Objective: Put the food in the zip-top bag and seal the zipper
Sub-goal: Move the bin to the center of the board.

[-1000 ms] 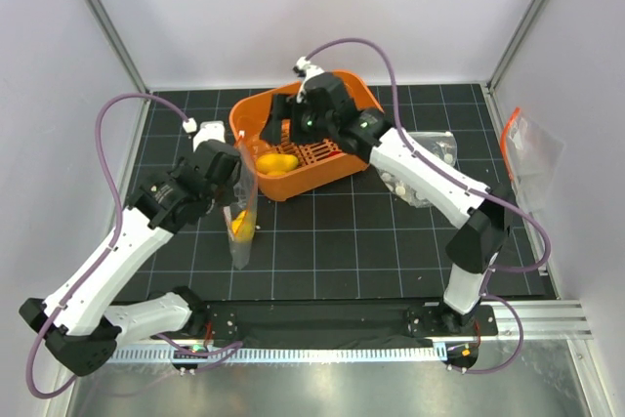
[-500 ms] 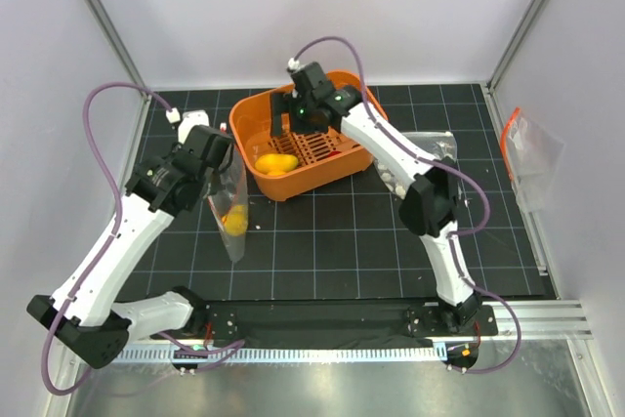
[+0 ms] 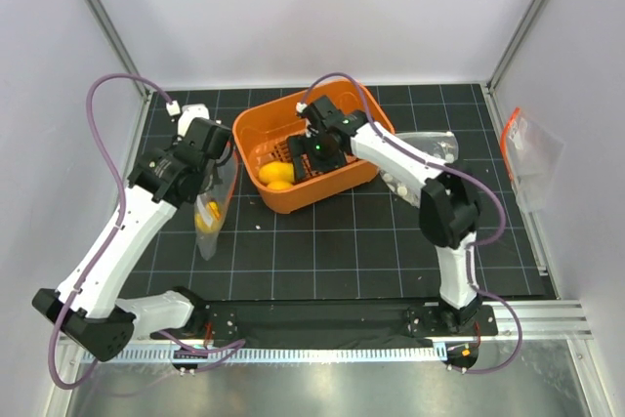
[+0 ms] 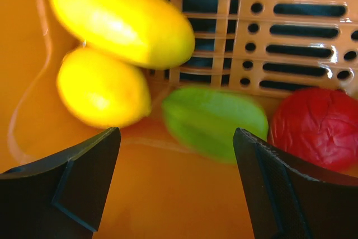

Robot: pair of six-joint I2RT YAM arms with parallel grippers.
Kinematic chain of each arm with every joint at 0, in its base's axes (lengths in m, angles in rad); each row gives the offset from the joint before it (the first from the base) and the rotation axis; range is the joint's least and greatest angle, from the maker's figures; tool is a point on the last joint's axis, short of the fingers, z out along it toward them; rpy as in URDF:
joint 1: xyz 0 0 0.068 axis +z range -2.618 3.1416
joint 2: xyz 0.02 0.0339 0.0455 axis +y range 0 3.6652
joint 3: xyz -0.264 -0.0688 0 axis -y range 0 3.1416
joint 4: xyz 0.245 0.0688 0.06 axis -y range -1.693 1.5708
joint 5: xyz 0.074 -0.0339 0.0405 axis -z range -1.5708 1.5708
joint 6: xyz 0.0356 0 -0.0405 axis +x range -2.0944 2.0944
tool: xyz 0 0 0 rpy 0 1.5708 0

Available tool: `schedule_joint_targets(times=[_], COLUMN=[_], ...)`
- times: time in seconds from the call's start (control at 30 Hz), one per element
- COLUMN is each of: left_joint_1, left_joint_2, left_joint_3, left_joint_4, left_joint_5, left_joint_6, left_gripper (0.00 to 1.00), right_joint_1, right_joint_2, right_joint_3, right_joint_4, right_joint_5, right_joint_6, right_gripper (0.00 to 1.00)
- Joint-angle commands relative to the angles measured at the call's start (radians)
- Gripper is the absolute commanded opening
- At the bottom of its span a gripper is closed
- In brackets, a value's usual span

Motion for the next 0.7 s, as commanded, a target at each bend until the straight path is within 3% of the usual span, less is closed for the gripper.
schedule_joint_targets(times=[0.0, 0.37, 0.67], left_joint_1=[0.012, 0.016, 0.016], left_joint_2=[0.014, 0.067, 0.065], left_joint_3=[0.035, 0.037, 0.032], left_joint_4=[0.030, 0.075, 0.127], left_joint_5=[-0.028, 0.004, 0.079], left_joint_6=[0.034, 0.049, 0.052], left_gripper=[0.00, 0.00, 0.00], right_joint_1=[0.007, 0.008, 0.011], right_joint_2=[-0.179, -0.448, -0.215], right_joint_3=[-0.105, -0.409, -0.193], right_joint_4=[0.002, 0.032, 0.135], right_joint_5=[-0.053, -0.084, -0.199], right_joint_6=[-0.066, -0.127, -0.186], right_gripper=[0.89, 0.90, 1.00])
